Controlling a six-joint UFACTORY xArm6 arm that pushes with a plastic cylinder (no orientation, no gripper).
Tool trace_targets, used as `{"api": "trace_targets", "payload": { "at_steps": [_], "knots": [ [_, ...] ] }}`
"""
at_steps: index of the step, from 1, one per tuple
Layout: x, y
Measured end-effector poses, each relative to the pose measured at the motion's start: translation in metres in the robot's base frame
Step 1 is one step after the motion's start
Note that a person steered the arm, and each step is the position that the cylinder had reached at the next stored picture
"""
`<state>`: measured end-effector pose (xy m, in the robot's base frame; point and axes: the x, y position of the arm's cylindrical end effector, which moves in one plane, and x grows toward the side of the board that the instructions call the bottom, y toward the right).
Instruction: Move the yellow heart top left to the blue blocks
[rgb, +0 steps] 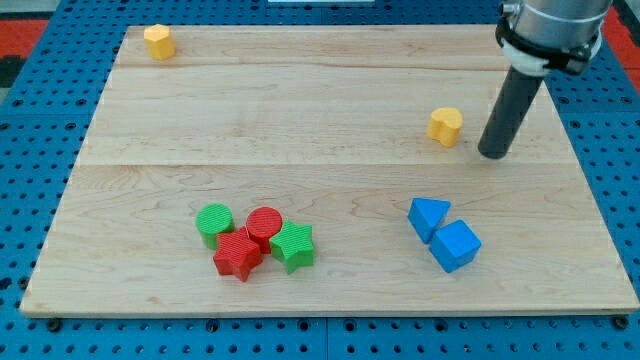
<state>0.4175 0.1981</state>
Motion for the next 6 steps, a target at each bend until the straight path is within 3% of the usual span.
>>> {"api": "trace_targets", "payload": {
  "at_steps": [1, 2, 3, 4, 5, 6],
  "knots": [
    [-0.017, -0.075],
    [-0.076, -0.094],
    [-0.073, -0.111],
    [-0.05, -0.024],
    [-0.033, -0.057],
    [-0.041, -0.139]
  ]
}}
